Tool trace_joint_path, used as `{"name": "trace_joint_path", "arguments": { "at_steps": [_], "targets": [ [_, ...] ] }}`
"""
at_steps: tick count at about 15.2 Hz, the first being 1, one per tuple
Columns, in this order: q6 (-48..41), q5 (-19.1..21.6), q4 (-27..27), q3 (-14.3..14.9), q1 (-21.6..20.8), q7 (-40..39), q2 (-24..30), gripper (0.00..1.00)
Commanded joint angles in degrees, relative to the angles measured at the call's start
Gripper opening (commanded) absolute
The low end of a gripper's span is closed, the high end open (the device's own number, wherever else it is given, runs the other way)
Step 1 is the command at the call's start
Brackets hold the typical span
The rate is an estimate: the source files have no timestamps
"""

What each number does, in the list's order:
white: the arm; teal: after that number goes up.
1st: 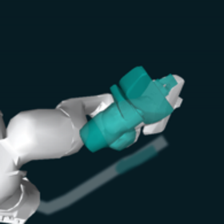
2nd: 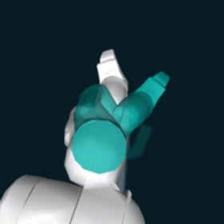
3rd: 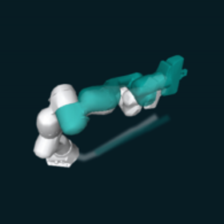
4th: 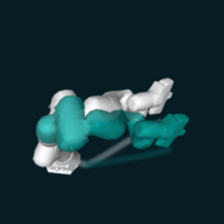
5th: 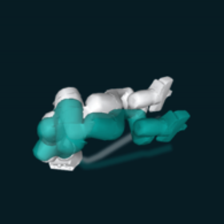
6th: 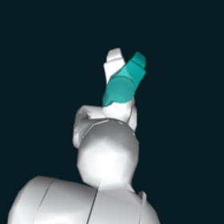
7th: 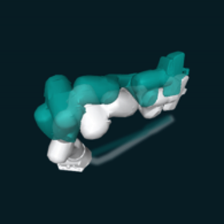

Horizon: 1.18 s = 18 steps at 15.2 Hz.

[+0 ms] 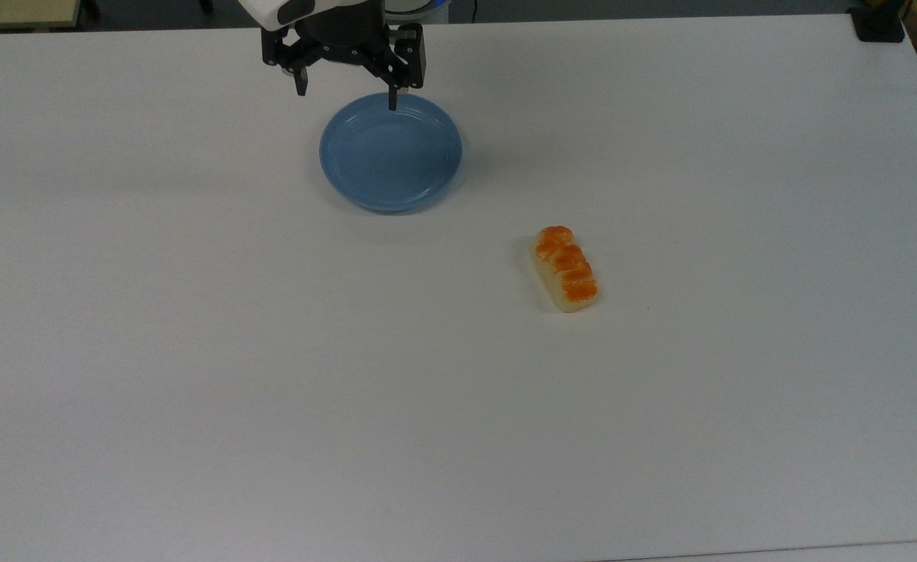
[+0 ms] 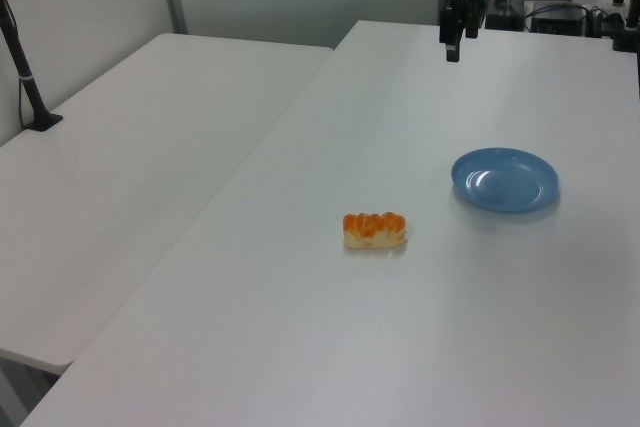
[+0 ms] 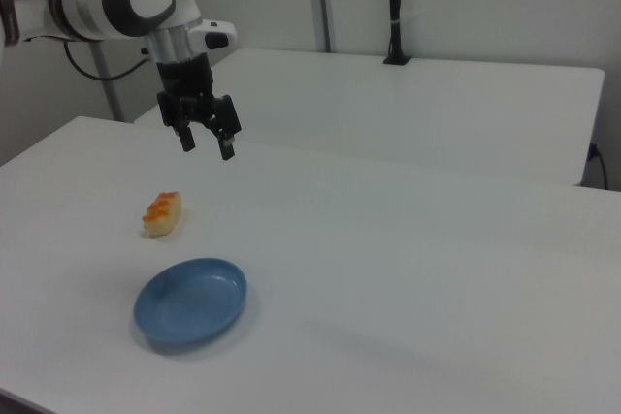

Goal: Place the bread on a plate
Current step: 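Move the open gripper from above the plate toward the bread roll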

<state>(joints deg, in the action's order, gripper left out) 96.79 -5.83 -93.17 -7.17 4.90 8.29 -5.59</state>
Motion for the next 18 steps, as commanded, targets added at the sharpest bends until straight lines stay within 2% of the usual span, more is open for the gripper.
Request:
{"name": "trace_joint_path", "arguments": {
  "at_steps": [1,4,7,18],
  "targets": [
    [0.9,0.3,-1.1,1.4,-1.5,-1.3,1.0,1.0],
    [1.7,1.0,-1.0,1.4,-2.0,-1.3,0.9,1.0],
    [5.2,1.7,-1.0,1.4,-5.2,-0.6,-1.5,1.0],
    [20.2,0.8,0.3,1.5,-16.5,-0.7,-16.1,1.0]
  ]
}}
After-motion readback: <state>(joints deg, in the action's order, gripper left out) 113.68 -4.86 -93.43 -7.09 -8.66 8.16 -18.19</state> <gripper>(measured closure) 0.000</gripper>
